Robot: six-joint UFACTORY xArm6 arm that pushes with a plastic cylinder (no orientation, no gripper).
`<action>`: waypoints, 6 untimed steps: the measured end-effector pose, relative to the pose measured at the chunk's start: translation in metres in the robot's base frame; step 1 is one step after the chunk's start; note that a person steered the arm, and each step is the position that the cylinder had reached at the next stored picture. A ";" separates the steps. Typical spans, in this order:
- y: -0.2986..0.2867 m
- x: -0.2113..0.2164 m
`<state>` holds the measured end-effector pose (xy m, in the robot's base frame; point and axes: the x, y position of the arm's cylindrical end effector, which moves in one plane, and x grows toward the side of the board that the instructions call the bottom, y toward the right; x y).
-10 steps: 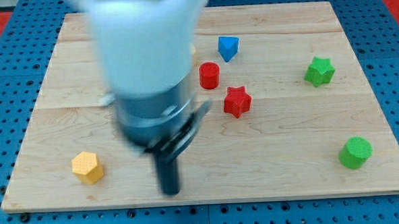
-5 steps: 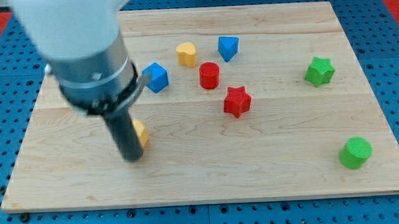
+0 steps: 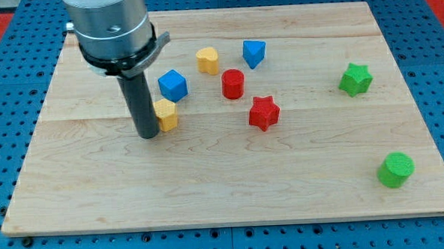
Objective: Push the yellow hexagon closer to red circle
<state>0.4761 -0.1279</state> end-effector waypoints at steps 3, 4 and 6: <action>0.087 -0.021; 0.112 0.037; 0.333 0.019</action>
